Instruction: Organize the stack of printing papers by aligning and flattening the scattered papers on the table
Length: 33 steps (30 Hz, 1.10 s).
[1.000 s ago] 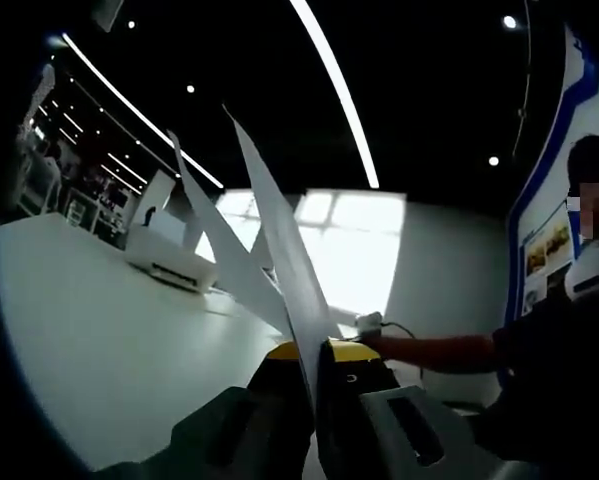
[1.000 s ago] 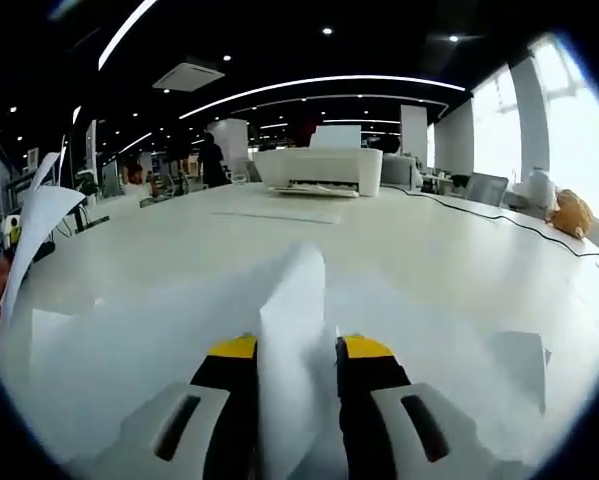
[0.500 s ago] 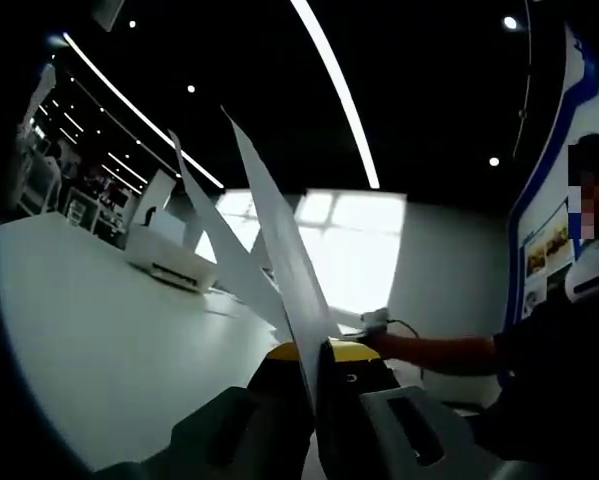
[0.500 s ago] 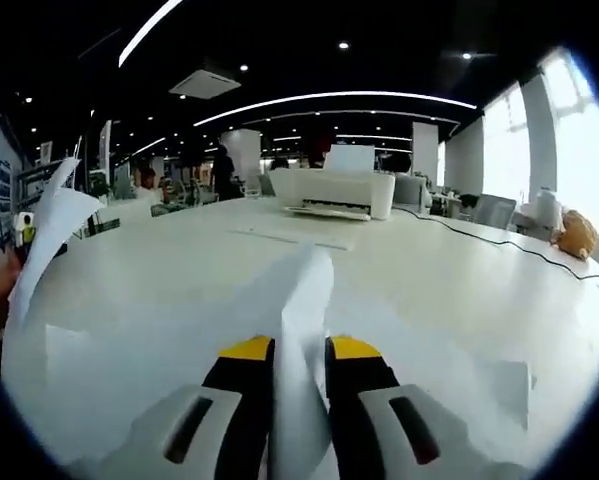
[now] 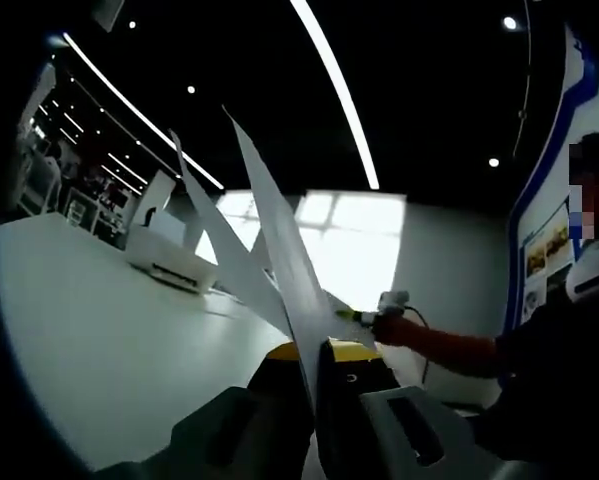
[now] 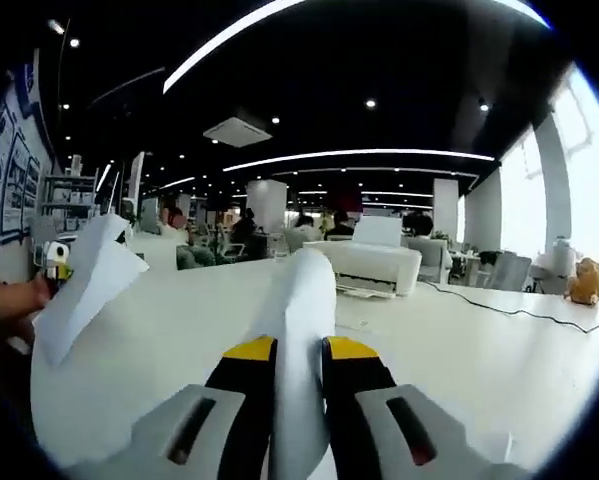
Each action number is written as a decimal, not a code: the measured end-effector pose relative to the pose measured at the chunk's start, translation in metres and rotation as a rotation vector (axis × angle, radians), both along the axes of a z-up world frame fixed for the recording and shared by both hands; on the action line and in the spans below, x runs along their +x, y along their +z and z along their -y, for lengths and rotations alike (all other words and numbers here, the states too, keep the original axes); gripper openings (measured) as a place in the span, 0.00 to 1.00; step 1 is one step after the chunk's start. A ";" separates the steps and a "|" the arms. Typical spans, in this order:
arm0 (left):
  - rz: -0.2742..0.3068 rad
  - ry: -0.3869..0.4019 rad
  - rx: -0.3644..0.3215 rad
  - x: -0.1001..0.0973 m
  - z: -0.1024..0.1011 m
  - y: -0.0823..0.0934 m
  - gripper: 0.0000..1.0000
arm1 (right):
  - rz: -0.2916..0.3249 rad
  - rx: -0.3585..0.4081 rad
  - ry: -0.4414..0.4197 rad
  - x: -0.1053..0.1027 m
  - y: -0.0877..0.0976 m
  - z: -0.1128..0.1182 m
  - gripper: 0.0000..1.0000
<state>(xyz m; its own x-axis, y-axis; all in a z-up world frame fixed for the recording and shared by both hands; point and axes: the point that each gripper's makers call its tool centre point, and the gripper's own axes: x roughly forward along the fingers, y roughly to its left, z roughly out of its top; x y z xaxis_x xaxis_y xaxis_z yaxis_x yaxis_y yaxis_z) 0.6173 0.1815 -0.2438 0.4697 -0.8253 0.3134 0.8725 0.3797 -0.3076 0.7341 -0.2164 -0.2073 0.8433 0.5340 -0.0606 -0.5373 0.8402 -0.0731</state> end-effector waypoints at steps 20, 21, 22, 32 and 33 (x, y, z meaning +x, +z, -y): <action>0.000 0.002 -0.002 0.001 -0.001 0.000 0.07 | 0.177 0.053 0.108 -0.043 0.068 -0.036 0.13; 0.001 0.003 -0.003 0.000 -0.001 0.000 0.07 | 0.188 0.052 0.111 -0.045 0.071 -0.038 0.13; 0.001 0.003 -0.003 0.000 -0.001 0.000 0.07 | 0.198 0.055 0.113 -0.049 0.075 -0.039 0.13; 0.001 0.004 0.001 0.000 0.000 0.000 0.06 | 0.261 0.075 0.167 -0.077 0.106 -0.058 0.13; 0.002 0.004 0.000 0.000 0.000 0.000 0.06 | 0.270 0.080 0.174 -0.081 0.110 -0.060 0.13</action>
<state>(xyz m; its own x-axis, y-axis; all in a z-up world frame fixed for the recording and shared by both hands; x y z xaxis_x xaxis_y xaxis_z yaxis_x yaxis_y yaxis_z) 0.6171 0.1818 -0.2437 0.4724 -0.8236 0.3139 0.8715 0.3833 -0.3059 0.6533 -0.1561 -0.0976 0.7186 0.6657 0.2010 -0.6437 0.7462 -0.1698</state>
